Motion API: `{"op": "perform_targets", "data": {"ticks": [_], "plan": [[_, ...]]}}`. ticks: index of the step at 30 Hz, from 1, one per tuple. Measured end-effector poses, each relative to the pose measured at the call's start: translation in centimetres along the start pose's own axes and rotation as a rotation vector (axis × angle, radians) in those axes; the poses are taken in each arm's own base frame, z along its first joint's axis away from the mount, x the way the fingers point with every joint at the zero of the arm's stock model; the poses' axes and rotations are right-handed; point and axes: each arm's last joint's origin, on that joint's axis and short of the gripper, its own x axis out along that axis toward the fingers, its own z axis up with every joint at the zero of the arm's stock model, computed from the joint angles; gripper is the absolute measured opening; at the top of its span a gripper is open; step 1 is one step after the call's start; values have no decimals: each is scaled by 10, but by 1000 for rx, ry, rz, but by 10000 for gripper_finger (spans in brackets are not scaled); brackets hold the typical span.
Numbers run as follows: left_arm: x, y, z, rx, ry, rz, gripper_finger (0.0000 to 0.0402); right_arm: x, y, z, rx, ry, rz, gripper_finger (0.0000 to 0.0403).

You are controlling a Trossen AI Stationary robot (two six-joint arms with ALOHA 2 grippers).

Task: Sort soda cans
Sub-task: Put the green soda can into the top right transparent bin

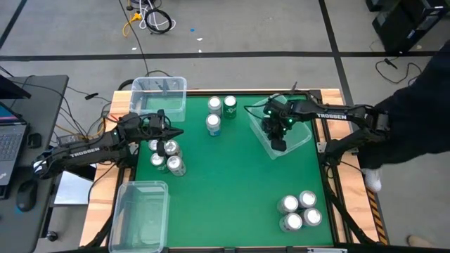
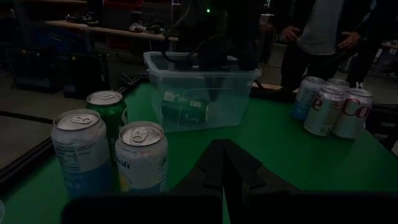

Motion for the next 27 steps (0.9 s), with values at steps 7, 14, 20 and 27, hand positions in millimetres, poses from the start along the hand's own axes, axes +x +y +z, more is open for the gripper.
{"op": "perform_targets", "data": {"ticks": [7, 14, 20, 27], "plan": [[0, 0, 0, 11, 0, 0, 0, -2, -9, -4, 54, 34, -78, 0], [0, 0, 0, 14, 0, 0, 0, -14, -14, 2, 88, 64, -181, 1], [0, 0, 0, 12, 0, 0, 0, -18, -11, 3, 62, 51, -74, 1], [0, 0, 0, 13, 0, 0, 0, -4, -10, -9, 76, 74, -41, 0]]}}
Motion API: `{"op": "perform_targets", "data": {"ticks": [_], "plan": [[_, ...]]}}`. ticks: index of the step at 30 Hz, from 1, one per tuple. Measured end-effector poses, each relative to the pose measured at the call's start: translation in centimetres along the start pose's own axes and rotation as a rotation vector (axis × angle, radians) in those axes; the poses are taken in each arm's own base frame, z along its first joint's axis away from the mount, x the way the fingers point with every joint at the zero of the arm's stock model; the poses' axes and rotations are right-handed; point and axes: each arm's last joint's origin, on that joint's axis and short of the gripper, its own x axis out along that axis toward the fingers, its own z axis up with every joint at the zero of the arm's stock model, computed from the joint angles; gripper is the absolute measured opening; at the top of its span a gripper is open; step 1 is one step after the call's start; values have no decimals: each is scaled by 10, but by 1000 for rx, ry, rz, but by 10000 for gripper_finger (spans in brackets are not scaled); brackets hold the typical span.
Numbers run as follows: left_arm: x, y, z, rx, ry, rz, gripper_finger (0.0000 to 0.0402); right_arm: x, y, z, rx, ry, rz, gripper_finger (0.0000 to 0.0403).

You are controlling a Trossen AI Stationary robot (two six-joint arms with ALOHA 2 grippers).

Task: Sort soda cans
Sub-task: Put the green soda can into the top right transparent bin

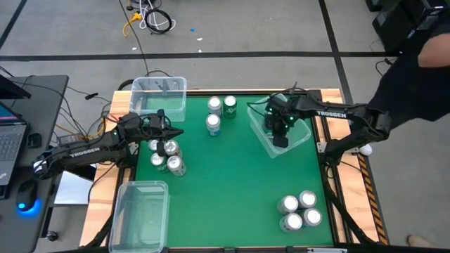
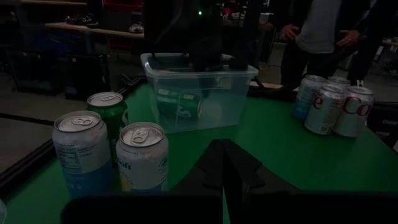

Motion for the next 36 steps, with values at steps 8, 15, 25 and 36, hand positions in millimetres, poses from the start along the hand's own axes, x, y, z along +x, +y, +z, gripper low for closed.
{"op": "perform_targets", "data": {"ticks": [8, 15, 25, 36], "plan": [[0, 0, 0, 0, 0, 0, 0, 6, -1, -4, 26, 17, -44, 0], [0, 0, 0, 1, 0, 0, 0, 4, -4, -4, 54, 32, -127, 0], [0, 0, 0, 1, 0, 0, 0, -19, -11, 15, 64, -6, -363, 0], [0, 0, 0, 1, 0, 0, 0, -43, -19, 33, 89, -87, -559, 0]]}}
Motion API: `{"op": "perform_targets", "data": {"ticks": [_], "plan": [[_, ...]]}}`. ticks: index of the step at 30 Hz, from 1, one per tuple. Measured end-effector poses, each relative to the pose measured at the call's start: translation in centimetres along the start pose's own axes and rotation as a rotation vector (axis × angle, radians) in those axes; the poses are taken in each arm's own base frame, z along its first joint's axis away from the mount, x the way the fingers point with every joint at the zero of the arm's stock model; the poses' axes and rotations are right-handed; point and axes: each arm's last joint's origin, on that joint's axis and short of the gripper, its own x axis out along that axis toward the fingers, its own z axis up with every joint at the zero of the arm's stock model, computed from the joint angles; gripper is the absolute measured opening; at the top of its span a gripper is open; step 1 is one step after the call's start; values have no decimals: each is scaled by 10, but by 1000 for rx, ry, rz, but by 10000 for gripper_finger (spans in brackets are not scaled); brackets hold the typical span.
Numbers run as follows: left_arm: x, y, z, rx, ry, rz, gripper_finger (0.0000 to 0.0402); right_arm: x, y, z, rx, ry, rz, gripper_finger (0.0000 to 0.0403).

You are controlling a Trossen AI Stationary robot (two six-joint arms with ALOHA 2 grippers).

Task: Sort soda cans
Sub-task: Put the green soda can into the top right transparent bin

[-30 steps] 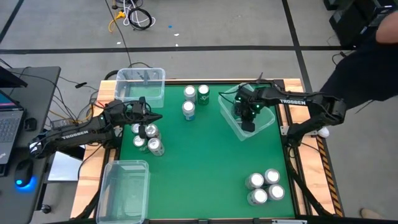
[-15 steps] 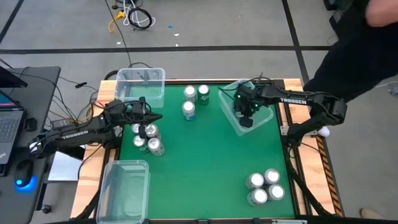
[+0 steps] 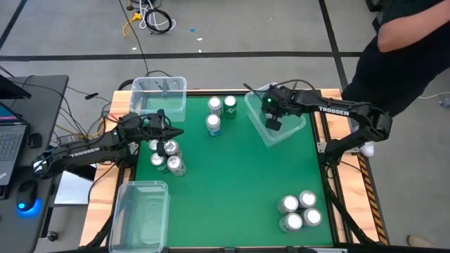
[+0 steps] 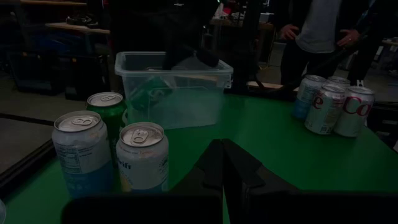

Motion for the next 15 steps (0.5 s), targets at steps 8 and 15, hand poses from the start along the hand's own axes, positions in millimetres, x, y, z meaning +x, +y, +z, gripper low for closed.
{"op": "perform_targets", "data": {"ticks": [8, 15], "plan": [[0, 0, 0, 0, 0, -1, 0, 5, -24, 3, 109, -54, -56, 0], [0, 0, 0, 0, 0, -1, 0, 11, -48, -3, 222, -52, -99, 0]]}}
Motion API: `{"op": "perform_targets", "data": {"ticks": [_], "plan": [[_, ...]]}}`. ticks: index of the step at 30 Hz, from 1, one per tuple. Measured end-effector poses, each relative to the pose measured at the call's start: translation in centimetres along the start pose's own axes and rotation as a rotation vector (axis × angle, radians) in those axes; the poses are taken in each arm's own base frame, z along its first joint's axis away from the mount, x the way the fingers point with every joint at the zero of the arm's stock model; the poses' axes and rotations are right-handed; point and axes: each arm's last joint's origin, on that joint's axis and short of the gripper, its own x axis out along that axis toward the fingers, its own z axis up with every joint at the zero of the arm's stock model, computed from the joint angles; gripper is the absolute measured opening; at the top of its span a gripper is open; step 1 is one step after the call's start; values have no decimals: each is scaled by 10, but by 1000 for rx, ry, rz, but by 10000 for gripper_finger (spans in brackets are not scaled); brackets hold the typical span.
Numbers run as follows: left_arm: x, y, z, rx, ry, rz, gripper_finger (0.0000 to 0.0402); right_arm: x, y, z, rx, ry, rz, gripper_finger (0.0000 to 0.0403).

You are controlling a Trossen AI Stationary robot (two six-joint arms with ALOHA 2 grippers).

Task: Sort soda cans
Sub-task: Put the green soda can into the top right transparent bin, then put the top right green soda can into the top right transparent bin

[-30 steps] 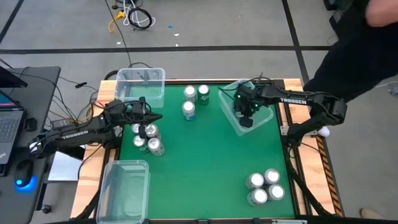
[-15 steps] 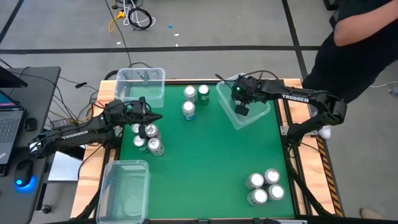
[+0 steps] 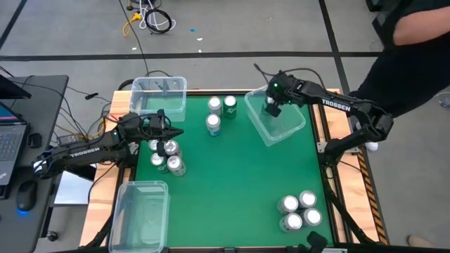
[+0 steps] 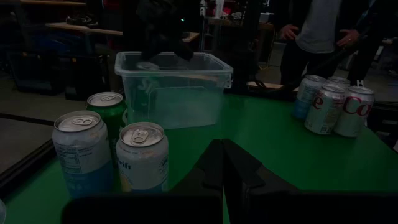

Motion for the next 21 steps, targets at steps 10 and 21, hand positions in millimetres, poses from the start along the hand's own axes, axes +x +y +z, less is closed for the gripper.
{"op": "perform_targets", "data": {"ticks": [10, 21], "plan": [[0, 0, 0, 0, 0, 0, 0, -1, -9, 3, 61, -12, 42, 1], [0, 0, 0, -25, -1, 0, 10, -79, -19, 64, 75, -321, 306, 69]]}}
